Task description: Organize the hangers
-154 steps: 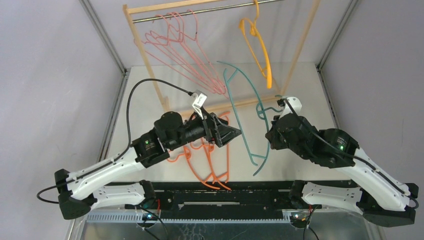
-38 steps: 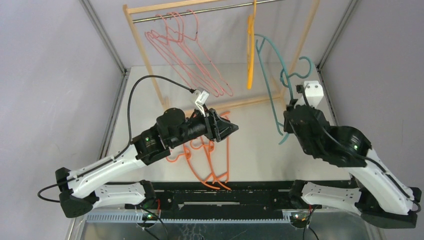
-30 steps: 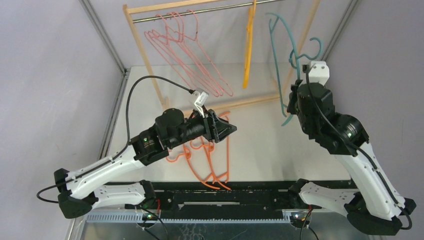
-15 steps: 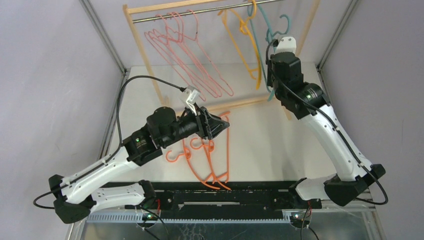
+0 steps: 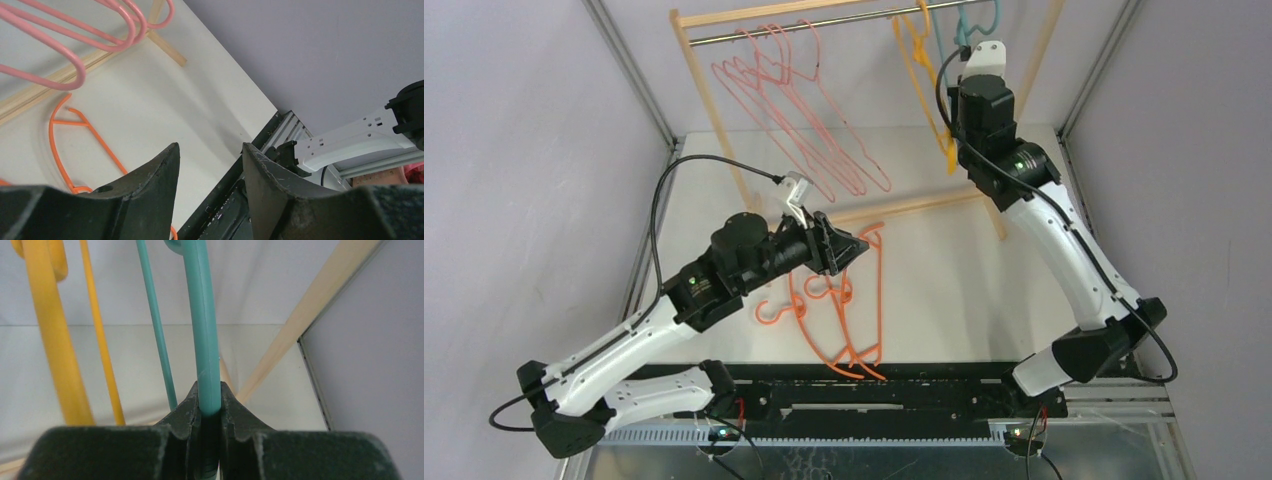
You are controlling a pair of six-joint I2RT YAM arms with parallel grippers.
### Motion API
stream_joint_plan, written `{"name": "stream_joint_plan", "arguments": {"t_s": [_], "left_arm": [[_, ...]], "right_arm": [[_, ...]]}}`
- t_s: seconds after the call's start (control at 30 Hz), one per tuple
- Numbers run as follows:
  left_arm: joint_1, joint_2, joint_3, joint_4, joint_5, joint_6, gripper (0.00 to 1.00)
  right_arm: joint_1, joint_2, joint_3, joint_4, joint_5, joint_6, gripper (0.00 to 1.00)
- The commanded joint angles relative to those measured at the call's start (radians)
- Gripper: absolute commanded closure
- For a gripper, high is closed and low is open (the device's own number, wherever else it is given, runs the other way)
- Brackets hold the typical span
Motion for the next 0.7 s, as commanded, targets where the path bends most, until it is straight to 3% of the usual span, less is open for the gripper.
{"name": "stream_joint_plan", "arguments": {"t_s": [0.0,0.47,0.67], "left_arm": [[0.02,-0.034,-0.002,0.012,0.028,0.019,0.46],[0.076,-0.065,-0.035,0.003,0.051,0.016,0.46],[0.091,-0.06,-0.041,0.019,0.062,0.011,0.46]], "right_arm": [[-0.022,0.062,0.1,0.064,-0.002,-0.02,1.0],[-0.033,0.19,0.164,0.027,-0.046,-0.01,1.0],[0.036,0.2,0.151,0.024,-0.05,-0.06,1.0]]}}
